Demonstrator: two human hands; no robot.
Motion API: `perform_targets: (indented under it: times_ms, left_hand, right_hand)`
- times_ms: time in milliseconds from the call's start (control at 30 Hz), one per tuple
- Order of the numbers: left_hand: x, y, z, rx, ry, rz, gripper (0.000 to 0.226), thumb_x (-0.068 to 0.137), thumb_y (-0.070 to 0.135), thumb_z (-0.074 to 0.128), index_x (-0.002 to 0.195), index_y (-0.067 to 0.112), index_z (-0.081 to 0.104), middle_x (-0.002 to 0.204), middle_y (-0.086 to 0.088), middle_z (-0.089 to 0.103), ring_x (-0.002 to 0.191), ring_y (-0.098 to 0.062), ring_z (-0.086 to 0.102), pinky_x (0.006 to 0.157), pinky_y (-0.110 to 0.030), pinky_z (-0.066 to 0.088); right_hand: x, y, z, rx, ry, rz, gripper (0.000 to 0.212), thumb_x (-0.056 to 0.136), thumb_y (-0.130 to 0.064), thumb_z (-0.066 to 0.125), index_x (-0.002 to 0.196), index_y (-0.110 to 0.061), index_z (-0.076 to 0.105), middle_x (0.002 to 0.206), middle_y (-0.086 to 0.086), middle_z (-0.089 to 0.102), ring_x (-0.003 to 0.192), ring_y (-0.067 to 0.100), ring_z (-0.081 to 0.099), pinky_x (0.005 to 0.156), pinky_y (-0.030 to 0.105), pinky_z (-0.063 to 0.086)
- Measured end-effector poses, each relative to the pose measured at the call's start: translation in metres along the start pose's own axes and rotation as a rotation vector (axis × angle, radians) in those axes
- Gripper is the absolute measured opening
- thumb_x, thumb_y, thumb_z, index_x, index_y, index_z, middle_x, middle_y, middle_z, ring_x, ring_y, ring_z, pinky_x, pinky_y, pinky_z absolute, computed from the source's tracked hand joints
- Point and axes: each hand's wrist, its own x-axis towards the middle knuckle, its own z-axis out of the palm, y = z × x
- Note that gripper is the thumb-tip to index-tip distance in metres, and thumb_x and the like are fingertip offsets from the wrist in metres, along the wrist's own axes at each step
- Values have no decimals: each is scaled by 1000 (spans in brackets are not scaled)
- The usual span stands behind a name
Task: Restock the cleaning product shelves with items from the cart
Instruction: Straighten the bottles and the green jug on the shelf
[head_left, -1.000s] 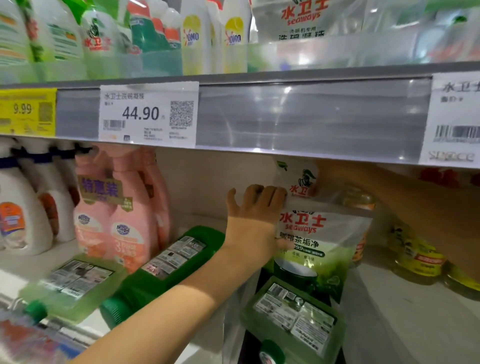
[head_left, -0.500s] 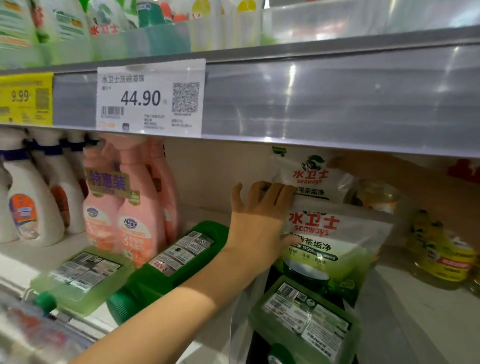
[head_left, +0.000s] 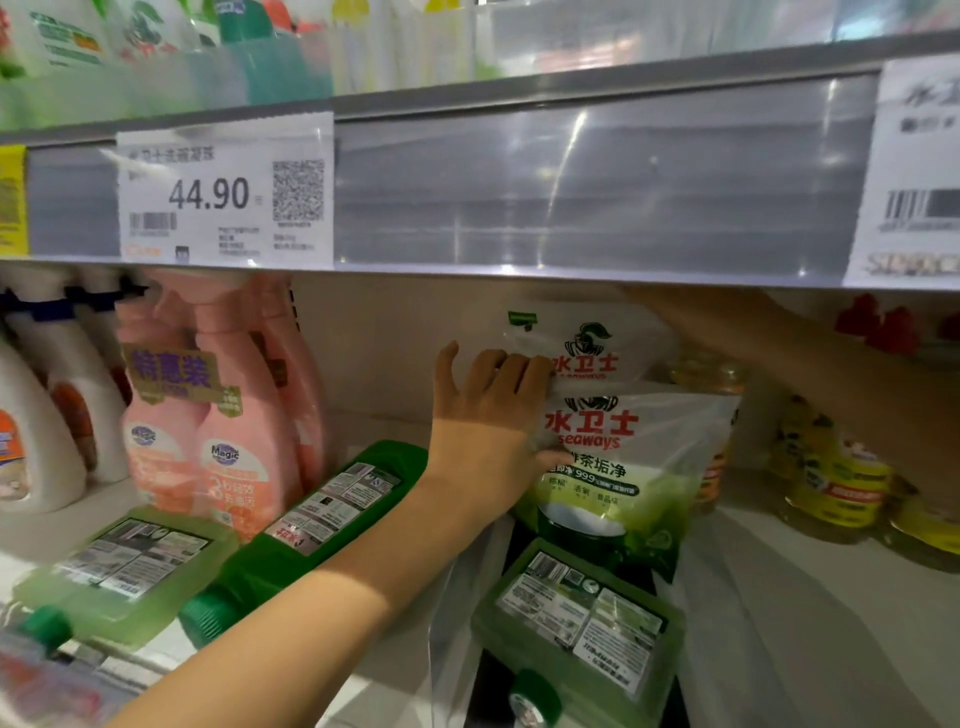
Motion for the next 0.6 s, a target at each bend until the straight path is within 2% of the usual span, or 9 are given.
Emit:
perform_targets:
  times_ms: [33, 100, 133, 167, 233, 267, 367, 467, 600]
  left_hand:
    - [1, 0, 2, 10, 1, 6, 77, 43, 67, 82, 98, 17, 66, 94, 0, 69, 92, -25, 65, 98, -60, 39]
    - [4, 0, 6, 38, 5, 17, 73, 45, 68, 81, 95, 17, 66, 90, 1, 69, 88, -24, 65, 98, -59, 38]
    - [5, 0, 9, 56, 6, 22, 69, 47, 66, 80, 93, 17, 66, 87, 1, 68, 86, -24, 65, 98, -59, 38]
    - [8, 1, 11, 77, 11, 25, 64, 50, 62, 79, 92, 17, 66, 85, 1, 68, 85, -24, 64, 98, -59, 39]
    - [15, 4, 17, 106, -28, 12, 62, 51, 60, 79, 92, 17, 66, 85, 0, 68, 86, -24, 64, 98, -61, 38]
    - [19, 6, 18, 113, -75, 1, 66, 48, 62, 81, 95, 17, 66, 87, 0, 68, 88, -24, 64, 99, -62, 36]
    - [28, 5, 28, 131, -98, -5, 76, 37, 65, 85, 95, 17, 67, 86, -1, 69, 87, -25, 64, 95, -61, 40]
    - [30, 1, 34, 147, -103, -35, 79, 40, 69, 83, 97, 18, 66, 90, -1, 69, 88, -25, 63, 92, -55, 44]
    - [26, 6, 45, 117, -92, -65, 109, 45, 63, 84, 135, 21, 40, 129, -9, 56, 121, -32, 51, 101, -69, 26]
  right_hand:
    - [-17, -7, -1, 7, 114, -133, 20, 98, -22, 52, 113, -10, 56, 85, -11, 56, 62, 20, 59, 40, 5, 37]
    - [-55, -23, -1, -127, 301, -631, 8, 97, -22, 54, 97, -15, 58, 74, -17, 56, 55, 6, 54, 47, 4, 39]
    - [-71, -25, 2, -264, 247, -807, 18, 97, -26, 51, 89, -13, 62, 72, -14, 59, 56, 1, 53, 51, 4, 39]
    - [-86, -27, 6, -391, 27, -860, 30, 98, -33, 45, 87, -12, 64, 74, -10, 61, 59, -4, 52, 56, 3, 40]
    - [-101, -25, 22, -715, -465, -683, 40, 99, -44, 31, 97, -19, 62, 88, -10, 59, 73, -7, 53, 70, 7, 45]
    - [-102, -19, 30, -898, -580, -622, 38, 100, -44, 30, 102, -22, 62, 93, -9, 60, 80, -3, 56, 78, 15, 49]
    - [-78, 1, 51, -1044, -710, -373, 25, 102, -28, 42, 114, -17, 60, 98, 5, 64, 85, 20, 63, 79, 37, 56]
    - [-47, 19, 66, -943, -725, -222, 34, 98, -12, 44, 132, -20, 48, 118, 9, 59, 99, 25, 60, 87, 38, 54]
    - [-27, 26, 78, -934, -685, -215, 52, 94, -4, 45, 141, -25, 35, 114, 6, 56, 96, 23, 56, 84, 34, 54]
